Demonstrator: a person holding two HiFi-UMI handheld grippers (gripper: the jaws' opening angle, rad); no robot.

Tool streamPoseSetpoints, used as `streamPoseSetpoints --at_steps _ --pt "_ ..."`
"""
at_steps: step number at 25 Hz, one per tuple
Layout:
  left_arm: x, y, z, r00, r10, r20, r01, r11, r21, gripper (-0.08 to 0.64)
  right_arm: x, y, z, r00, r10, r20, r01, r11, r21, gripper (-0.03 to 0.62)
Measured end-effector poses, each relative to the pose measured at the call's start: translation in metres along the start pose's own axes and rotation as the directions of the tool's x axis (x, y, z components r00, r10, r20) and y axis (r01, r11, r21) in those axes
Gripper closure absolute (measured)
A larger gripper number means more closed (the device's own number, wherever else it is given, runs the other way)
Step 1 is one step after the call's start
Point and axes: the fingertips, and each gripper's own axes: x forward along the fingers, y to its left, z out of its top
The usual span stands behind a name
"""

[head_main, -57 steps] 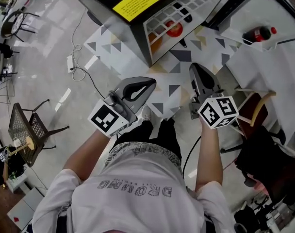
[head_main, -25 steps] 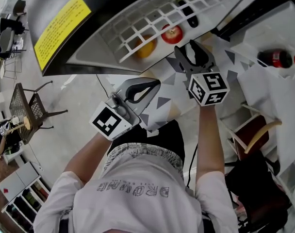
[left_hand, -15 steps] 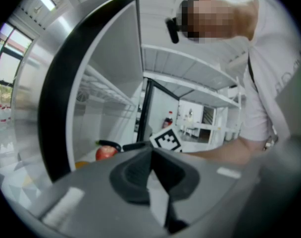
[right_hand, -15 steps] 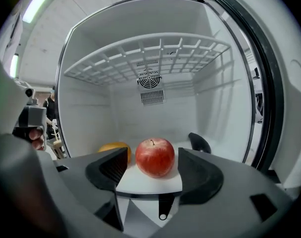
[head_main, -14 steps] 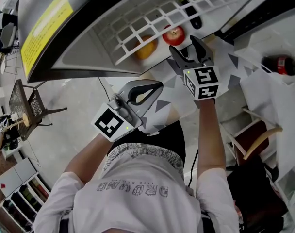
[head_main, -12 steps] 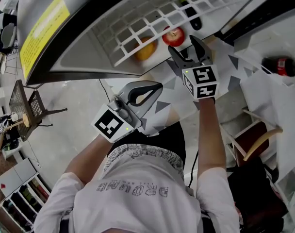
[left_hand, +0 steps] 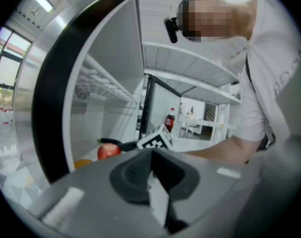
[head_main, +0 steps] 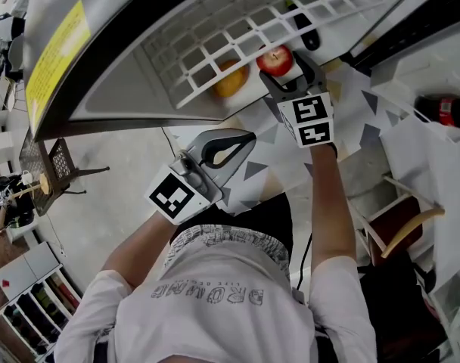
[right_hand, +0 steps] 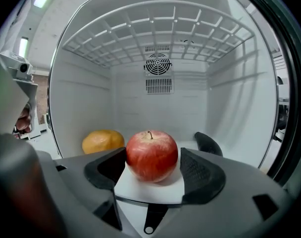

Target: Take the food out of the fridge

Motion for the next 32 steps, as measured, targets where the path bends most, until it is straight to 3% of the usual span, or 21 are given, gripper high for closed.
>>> streamPoseSetpoints --at_steps 10,32 --pt "-0.001 -0.002 0.008 1.0 0.0 0.01 0.0 1.0 0.011 0.552 -0.008 0.0 0.013 0.999 -0.021 0.038 0.02 1.0 0.016 0.287" --pt "-0.055 -0.04 0.055 0.996 -0.066 0.066 0.064 0.997 0.033 0.552 -0.106 0.044 0.063 0.99 -0.118 0.076 0.112 0.991 0.071 0.287"
